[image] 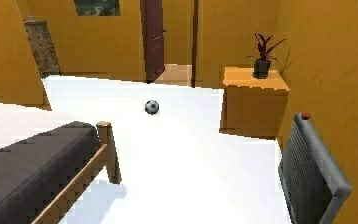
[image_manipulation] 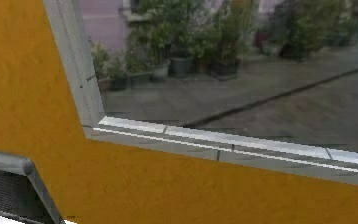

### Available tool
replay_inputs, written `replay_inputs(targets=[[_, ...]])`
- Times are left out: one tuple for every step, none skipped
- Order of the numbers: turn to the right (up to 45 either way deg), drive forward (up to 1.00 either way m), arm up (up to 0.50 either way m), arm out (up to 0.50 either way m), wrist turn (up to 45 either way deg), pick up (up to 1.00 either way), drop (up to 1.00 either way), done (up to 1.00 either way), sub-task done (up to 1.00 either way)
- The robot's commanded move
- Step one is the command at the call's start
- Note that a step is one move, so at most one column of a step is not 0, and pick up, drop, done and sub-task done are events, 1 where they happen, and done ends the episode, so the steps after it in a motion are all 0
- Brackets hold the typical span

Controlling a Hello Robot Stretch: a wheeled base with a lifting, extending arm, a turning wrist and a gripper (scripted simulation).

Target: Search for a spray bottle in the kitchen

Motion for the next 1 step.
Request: replay_inputs(targets=[[-3.0, 0.00, 0.00, 0.00, 0.0, 0.00, 0.00, 0.00, 0.00]])
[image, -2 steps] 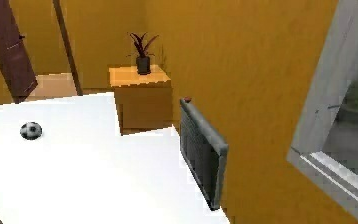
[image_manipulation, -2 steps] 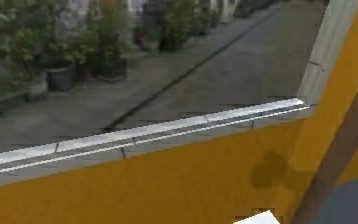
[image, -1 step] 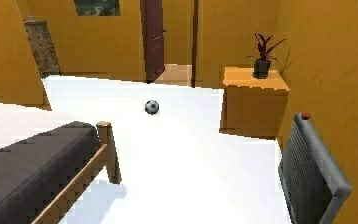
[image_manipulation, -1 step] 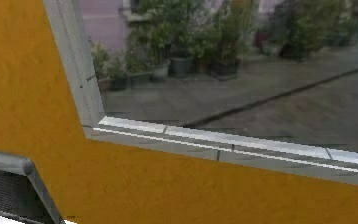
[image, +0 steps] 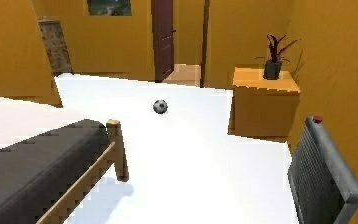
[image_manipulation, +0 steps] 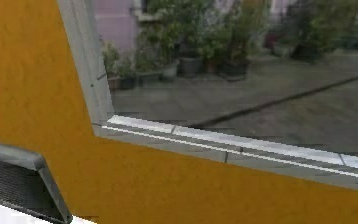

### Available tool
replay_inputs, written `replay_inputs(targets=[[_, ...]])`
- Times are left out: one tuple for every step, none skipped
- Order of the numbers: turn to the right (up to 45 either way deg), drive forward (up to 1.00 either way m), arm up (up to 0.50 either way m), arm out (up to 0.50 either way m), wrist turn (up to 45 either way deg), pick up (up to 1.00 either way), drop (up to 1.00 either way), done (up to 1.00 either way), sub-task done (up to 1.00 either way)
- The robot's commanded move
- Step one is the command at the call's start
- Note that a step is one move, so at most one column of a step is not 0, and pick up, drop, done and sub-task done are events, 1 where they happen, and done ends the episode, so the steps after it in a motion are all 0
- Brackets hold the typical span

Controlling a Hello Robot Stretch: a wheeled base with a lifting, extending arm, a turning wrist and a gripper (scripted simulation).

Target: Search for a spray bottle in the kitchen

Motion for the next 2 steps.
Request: replay_inputs(targets=[[45.0, 0.00, 0.00, 0.00, 0.0, 0.00, 0.00, 0.00, 0.00], [45.0, 0.00, 0.00, 0.00, 0.0, 0.00, 0.00, 0.00, 0.00]])
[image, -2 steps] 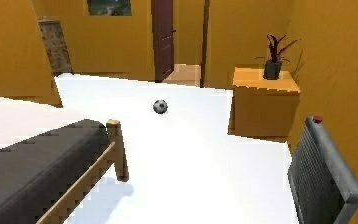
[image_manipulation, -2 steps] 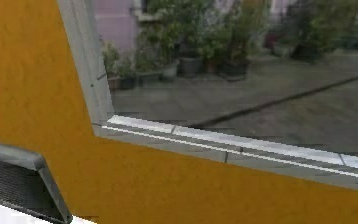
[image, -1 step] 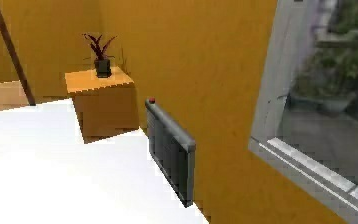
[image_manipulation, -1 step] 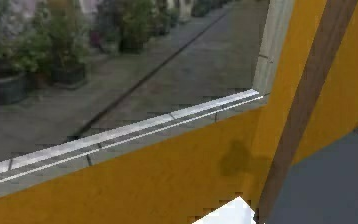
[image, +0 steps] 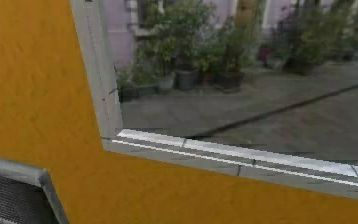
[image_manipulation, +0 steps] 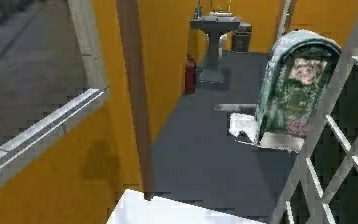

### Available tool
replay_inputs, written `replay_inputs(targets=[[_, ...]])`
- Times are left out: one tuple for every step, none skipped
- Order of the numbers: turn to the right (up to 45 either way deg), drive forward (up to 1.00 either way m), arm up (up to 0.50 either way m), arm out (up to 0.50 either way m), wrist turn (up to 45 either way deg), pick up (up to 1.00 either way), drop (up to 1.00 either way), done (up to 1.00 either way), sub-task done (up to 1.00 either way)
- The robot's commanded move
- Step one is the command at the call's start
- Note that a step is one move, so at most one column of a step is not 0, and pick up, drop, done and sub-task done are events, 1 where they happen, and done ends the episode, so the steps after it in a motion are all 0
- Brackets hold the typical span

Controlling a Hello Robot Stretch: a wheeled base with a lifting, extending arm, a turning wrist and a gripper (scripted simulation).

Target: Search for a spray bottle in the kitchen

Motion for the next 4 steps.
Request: replay_inputs(targets=[[15.0, 0.00, 0.00, 0.00, 0.0, 0.00, 0.00, 0.00, 0.00], [0.0, 0.05, 0.00, 0.00, 0.0, 0.00, 0.00, 0.00, 0.00], [-45.0, 0.00, 0.00, 0.00, 0.0, 0.00, 0.00, 0.00, 0.00], [-9.0, 0.00, 0.00, 0.00, 0.0, 0.00, 0.00, 0.00, 0.00]])
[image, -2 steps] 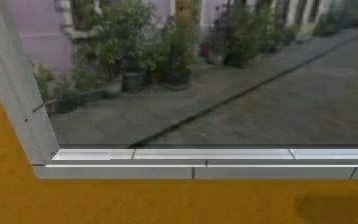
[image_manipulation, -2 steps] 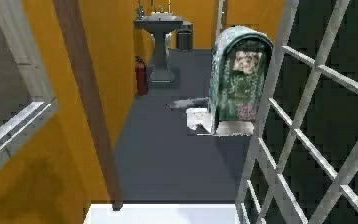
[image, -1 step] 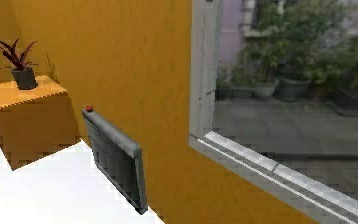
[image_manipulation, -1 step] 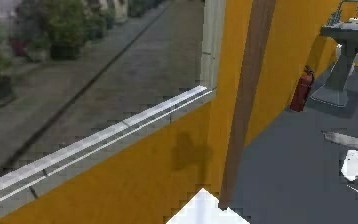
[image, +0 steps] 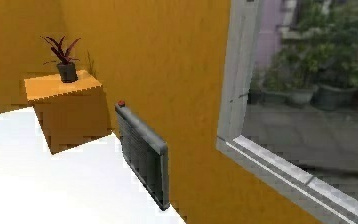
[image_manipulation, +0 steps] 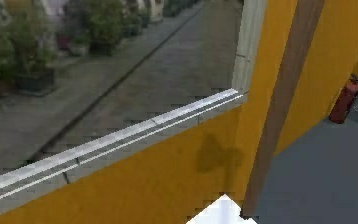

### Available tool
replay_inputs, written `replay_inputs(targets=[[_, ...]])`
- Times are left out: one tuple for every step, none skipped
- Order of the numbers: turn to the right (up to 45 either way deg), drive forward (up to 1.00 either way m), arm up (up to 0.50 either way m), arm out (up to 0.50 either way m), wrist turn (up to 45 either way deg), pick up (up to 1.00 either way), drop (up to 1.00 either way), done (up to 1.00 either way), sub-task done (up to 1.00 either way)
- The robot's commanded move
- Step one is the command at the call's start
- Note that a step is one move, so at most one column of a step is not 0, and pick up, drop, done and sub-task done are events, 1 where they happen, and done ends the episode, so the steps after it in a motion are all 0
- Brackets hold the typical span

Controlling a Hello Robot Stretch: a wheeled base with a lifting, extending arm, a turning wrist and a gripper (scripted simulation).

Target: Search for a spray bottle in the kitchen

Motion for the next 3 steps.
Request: replay_inputs(targets=[[-3.0, 0.00, 0.00, 0.00, 0.0, 0.00, 0.00, 0.00, 0.00], [0.0, 0.15, 0.00, 0.00, 0.0, 0.00, 0.00, 0.00, 0.00], [-45.0, 0.00, 0.00, 0.00, 0.0, 0.00, 0.00, 0.00, 0.00]])
